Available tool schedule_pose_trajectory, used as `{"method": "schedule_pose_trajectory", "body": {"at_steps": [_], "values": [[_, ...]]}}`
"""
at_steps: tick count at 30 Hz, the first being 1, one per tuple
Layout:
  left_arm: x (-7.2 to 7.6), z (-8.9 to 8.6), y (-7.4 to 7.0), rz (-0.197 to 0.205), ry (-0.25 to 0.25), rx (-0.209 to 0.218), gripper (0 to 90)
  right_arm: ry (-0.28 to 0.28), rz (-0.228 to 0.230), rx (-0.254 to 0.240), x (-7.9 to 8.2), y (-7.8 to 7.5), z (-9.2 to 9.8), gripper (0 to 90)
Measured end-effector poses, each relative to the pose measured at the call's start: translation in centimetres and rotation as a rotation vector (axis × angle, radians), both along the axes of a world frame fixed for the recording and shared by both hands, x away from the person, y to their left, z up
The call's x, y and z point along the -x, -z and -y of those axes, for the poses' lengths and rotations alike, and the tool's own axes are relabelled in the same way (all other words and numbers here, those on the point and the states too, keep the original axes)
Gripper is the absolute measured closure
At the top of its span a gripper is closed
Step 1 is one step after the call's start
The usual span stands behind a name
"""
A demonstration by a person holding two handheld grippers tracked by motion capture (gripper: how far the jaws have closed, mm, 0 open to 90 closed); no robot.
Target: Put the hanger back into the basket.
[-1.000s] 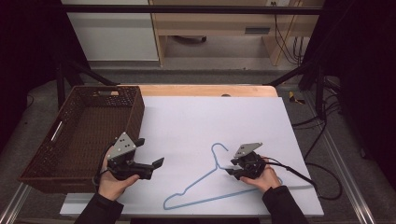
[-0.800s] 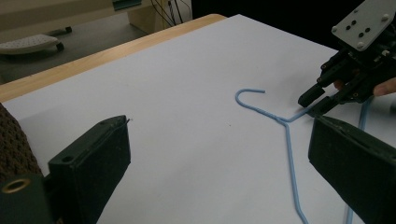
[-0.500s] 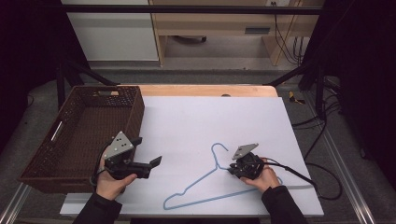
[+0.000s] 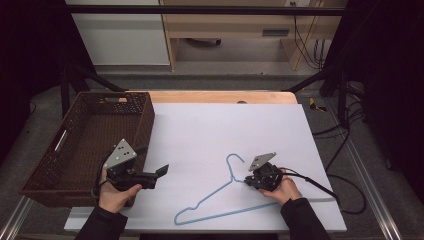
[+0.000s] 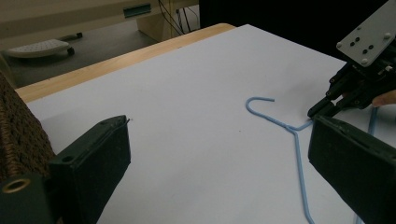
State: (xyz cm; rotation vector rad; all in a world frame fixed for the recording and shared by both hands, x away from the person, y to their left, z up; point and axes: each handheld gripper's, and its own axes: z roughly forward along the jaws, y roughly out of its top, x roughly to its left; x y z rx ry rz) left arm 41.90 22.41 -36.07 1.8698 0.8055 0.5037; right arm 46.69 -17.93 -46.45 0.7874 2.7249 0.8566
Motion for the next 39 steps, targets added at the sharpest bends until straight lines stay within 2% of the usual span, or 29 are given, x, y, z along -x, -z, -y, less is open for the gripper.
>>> {"method": "schedule_pose_trajectory", "body": {"at_steps": [4,10,21,31,39], "values": [[0.00,0.04,0.05,-0.001,-0.001,0.004,5.5,-0.027,0.019,-0.005,-0.02,0.01,0.14,85.9],[0.00,0.18,0.13,-0.004,0.003,0.001,5.6,-0.049,0.003,-0.016,-0.02,-0.03,0.22,86.6],[0.06,0.49,0.22,-0.009,0.015,-0.008,5.6,-0.047,0.004,-0.011,0.08,0.16,0.17,84.8],[0.06,0.36,0.18,-0.005,0.010,-0.006,5.7,-0.073,0.006,-0.010,0.04,0.19,0.25,86.4],[-0.01,0.47,0.30,-0.010,0.014,-0.007,5.7,-0.103,0.022,-0.031,-0.05,0.22,0.53,87.3]]}}
